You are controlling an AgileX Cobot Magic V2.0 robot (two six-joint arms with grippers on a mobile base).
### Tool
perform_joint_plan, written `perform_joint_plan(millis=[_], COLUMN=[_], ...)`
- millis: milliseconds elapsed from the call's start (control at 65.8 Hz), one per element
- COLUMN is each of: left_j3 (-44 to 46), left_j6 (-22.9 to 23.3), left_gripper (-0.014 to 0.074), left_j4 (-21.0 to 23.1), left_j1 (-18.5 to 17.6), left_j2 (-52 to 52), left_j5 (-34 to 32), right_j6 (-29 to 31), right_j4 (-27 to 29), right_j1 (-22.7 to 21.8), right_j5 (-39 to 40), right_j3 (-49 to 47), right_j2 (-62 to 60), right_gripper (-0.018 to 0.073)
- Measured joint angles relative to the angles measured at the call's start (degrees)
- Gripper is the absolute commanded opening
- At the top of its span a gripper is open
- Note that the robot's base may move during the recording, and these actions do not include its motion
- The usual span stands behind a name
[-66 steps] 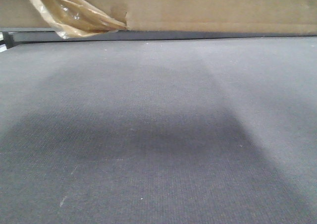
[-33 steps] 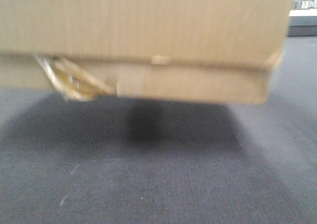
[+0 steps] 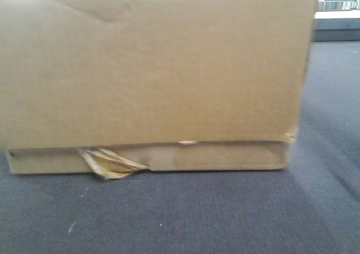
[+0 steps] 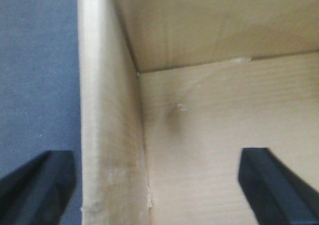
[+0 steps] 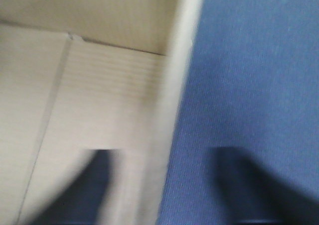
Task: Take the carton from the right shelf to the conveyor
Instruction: 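Lower the carton onto the grey conveyor belt with both grippers, then open both grippers and withdraw them from the carton's sides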
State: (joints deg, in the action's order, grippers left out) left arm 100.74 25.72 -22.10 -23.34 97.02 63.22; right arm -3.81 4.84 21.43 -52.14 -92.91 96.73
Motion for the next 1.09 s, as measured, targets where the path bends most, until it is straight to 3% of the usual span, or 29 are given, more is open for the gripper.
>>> perform_joint_plan(millis=[198,304,411,471,608,730,836,1095], left_j3=[0.0,0.0,0.0,0.0,-3.2,-9.4,-16.9,-39.2], left_j6=[-0.2,-1.3,-3.8,-4.9,-5.7,-6.0,-6.1,-6.2], left_gripper=[0.0558,0.0556,0.053,0.0475,0.0213,-0.0043,0.0015,0.0014], left_j4=[0.1,0.1,0.1,0.2,0.3,0.3,0.3,1.1], left_j1=[0.0,0.0,0.3,1.2,5.1,8.7,11.7,17.1], left_j2=[-0.9,-3.1,-6.1,-8.1,-13.0,-17.8,-22.7,-36.3], left_j5=[0.0,0.0,0.4,0.7,0.4,-1.7,-5.4,-17.8], right_j6=[0.0,0.0,0.0,0.0,0.0,0.0,0.0,0.0], right_j4=[-1.2,-1.2,-1.2,-1.2,-1.4,-2.8,-4.3,-5.4], right_j1=[0.0,-0.2,-1.2,-2.4,-6.3,-9.8,-11.7,-11.9], right_j5=[-1.4,-1.6,-2.0,-2.3,-2.4,-2.5,-1.8,6.4], right_j3=[-1.5,-1.8,-1.9,-1.9,-0.3,4.1,9.8,29.3], right_j2=[-0.5,-2.6,-5.8,-8.0,-13.1,-17.0,-20.4,-29.6], right_gripper=[0.0568,0.0505,0.0338,0.0178,-0.0078,-0.0075,-0.0075,-0.0075])
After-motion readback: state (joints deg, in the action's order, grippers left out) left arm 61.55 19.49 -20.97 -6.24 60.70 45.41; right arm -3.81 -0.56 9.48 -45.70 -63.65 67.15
